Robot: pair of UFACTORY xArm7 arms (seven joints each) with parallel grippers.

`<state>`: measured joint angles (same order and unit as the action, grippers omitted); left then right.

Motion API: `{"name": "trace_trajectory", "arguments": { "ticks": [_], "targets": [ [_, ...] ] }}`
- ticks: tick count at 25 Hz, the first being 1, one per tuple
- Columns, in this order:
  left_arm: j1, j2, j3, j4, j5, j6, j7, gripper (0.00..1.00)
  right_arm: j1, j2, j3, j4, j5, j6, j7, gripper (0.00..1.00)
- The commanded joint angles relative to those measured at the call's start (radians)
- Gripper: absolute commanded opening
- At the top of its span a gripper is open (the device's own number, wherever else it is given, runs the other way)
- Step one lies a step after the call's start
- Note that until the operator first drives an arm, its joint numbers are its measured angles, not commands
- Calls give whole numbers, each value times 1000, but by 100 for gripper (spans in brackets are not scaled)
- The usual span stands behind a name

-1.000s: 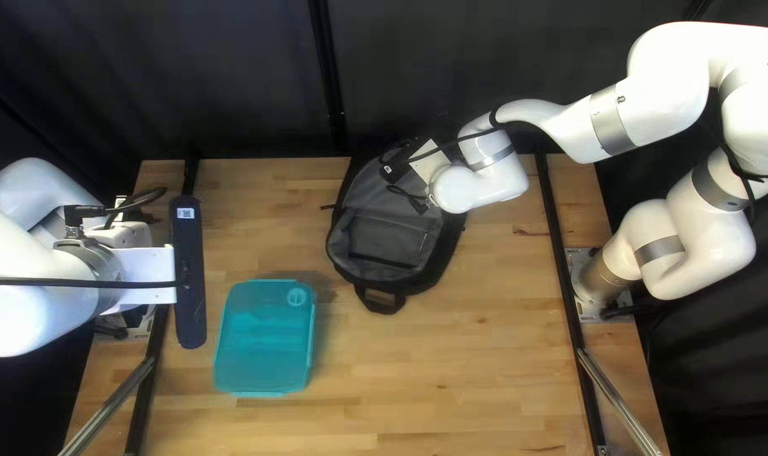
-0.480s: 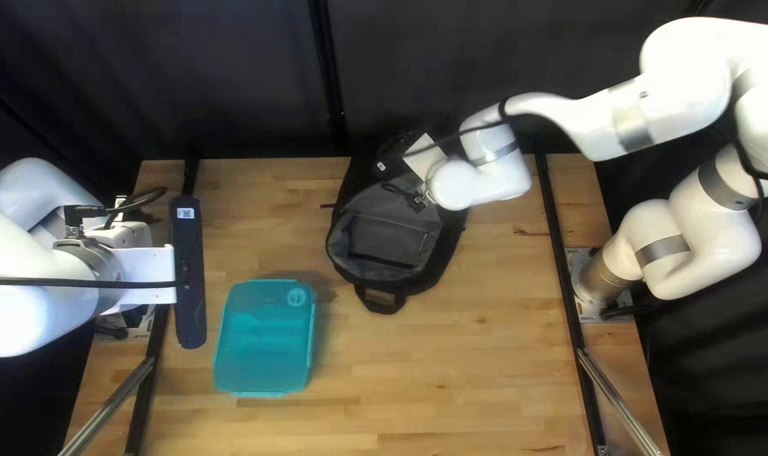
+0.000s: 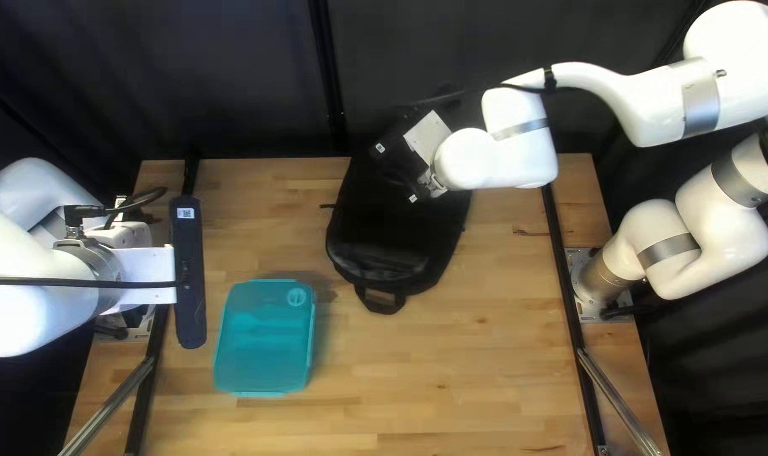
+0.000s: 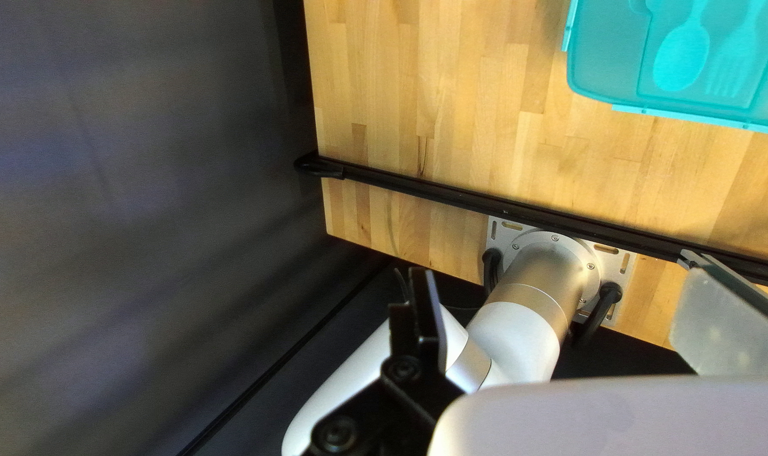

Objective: Remove a lunch box from a kids backpack

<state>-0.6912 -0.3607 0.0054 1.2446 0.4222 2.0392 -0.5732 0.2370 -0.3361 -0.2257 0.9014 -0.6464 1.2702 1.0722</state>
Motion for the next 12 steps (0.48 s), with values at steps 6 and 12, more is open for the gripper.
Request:
{"name": "trace_trajectory", "arguments": {
  "ticks": [6, 12],
  "targets": [
    [0, 0, 0, 0, 0, 0, 0, 100, -36, -53, -40, 0, -53, 22, -85, 100],
    [0, 0, 0, 0, 0, 0, 0, 100, -75, -126, -76, 8, -89, 61, -160, 100]
  ]
}}
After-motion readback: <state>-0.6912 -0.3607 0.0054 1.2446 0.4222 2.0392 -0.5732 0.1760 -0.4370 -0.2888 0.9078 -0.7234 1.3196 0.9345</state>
